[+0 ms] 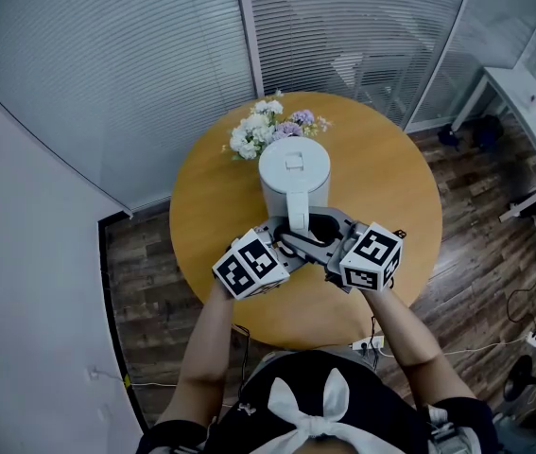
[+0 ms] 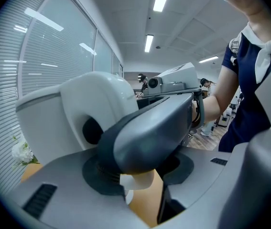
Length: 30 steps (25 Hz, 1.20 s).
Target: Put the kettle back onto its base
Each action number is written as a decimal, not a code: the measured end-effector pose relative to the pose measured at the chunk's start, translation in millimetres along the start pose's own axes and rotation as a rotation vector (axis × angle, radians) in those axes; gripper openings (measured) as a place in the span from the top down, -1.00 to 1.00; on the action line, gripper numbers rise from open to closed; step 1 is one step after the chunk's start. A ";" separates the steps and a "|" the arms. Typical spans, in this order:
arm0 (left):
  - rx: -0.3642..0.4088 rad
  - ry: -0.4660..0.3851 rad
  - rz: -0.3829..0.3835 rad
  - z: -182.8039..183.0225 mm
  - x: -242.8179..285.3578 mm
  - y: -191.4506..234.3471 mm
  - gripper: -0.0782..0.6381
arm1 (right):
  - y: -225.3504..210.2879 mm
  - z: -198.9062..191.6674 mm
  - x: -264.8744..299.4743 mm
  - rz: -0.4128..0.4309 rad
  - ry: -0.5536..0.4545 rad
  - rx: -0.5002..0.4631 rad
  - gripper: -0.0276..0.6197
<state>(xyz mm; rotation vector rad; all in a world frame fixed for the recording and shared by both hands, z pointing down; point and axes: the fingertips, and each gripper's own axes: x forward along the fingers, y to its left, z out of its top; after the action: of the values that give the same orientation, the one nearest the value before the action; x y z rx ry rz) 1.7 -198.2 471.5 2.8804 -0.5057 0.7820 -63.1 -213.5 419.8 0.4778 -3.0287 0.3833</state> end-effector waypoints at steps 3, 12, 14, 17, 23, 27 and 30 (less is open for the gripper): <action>-0.007 0.004 -0.008 -3.3 3.1 0.4 0.27 | -2.6 -4.3 0.1 -0.005 0.007 0.009 0.37; -0.030 0.013 -0.029 -16.6 12.3 0.6 0.27 | -8.9 -19.9 1.4 -0.018 0.029 0.034 0.37; -0.034 0.018 -0.035 -19.6 14.1 0.4 0.27 | -10.3 -23.3 1.6 -0.021 0.032 0.043 0.37; -0.042 0.026 -0.045 -24.2 17.8 1.0 0.27 | -13.4 -28.6 2.0 -0.024 0.039 0.055 0.37; -0.057 0.037 -0.056 -33.5 25.0 2.5 0.27 | -19.2 -39.6 3.1 -0.029 0.050 0.074 0.37; -0.067 0.045 -0.064 -40.5 30.5 3.1 0.27 | -23.0 -47.8 3.5 -0.034 0.059 0.089 0.37; -0.075 0.049 -0.070 -46.2 35.7 2.9 0.27 | -26.1 -55.5 2.9 -0.038 0.069 0.102 0.37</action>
<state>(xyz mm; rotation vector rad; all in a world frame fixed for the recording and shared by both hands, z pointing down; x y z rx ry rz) 8.0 -202.2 529.5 2.7861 -0.4176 0.8027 -57.1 -224.5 480.0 0.5166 -2.9399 0.5426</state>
